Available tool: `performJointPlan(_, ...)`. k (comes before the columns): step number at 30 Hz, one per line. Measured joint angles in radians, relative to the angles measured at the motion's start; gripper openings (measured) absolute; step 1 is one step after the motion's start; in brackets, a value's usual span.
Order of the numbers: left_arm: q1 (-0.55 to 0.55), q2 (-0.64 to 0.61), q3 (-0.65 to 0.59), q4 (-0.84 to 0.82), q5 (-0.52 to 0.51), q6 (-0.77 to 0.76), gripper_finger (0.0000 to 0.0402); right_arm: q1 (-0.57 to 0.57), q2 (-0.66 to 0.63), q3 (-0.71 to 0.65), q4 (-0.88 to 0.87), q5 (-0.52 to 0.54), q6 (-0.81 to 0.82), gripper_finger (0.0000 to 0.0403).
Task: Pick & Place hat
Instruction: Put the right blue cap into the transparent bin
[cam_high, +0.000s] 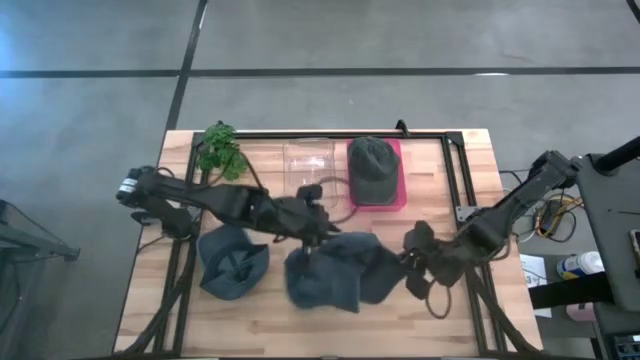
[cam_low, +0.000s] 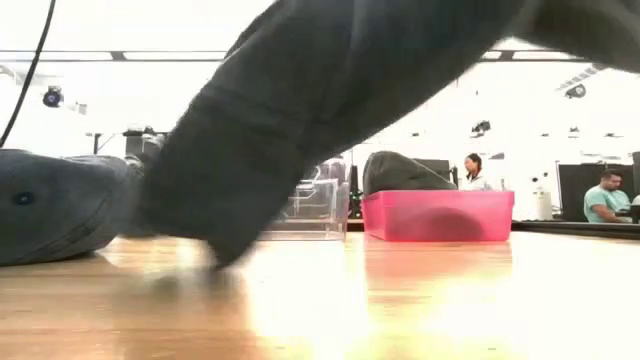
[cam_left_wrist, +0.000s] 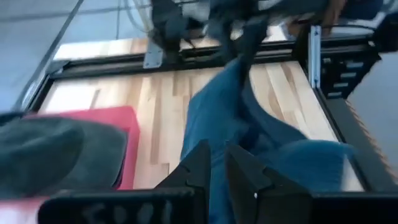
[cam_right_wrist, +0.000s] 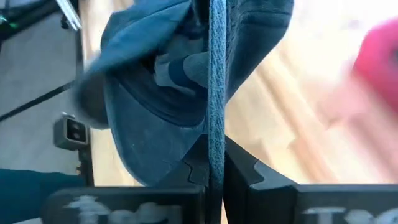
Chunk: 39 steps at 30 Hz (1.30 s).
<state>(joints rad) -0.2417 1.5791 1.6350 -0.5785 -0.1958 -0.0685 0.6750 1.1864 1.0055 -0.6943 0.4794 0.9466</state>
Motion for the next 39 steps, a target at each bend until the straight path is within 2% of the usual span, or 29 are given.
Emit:
performJointPlan(3, 0.001, -0.001, 0.026, -0.085, -0.002, -0.076, 0.0042, 0.002, 0.029, 0.136, -0.061, 0.028, -0.122, 0.0014)
performJointPlan(5, -0.001, 0.003, 0.016, -0.103, -0.001, -0.106, 0.0042, 0.0, 0.065, 0.203, -0.187, 0.051, -0.15, 0.0014)
performJointPlan(8, -0.008, 0.017, -0.026, -0.103, -0.002, -0.144, 0.0042, -0.01, 0.125, 0.258, -0.41, 0.067, -0.117, 0.0014)
performJointPlan(12, -0.016, 0.033, -0.052, -0.09, -0.009, -0.228, 0.0042, 0.006, 0.143, 0.277, -0.502, 0.077, -0.081, 0.0013)
performJointPlan(15, -0.022, 0.03, -0.057, -0.083, -0.016, -0.255, 0.0042, 0.011, 0.136, 0.246, -0.578, 0.058, 0.043, 0.0013)
performJointPlan(22, -0.022, 0.043, -0.162, -0.025, 0.039, -0.351, 0.0042, 0.028, 0.09, 0.235, -0.553, 0.021, 0.256, 0.0013)
performJointPlan(30, -0.007, 0.11, -0.333, 0.303, 0.038, -0.349, 0.0042, 0.026, 0.126, 0.231, -0.437, -0.049, 0.254, 0.0013)
performJointPlan(34, 0.014, 0.144, -0.349, 0.426, 0.038, -0.348, 0.0042, 0.016, 0.17, 0.229, -0.396, -0.094, 0.243, 0.0013)
performJointPlan(39, 0.031, 0.173, -0.341, 0.576, 0.1, -0.315, 0.0042, 0.001, 0.218, 0.228, -0.346, -0.107, 0.237, 0.0013)
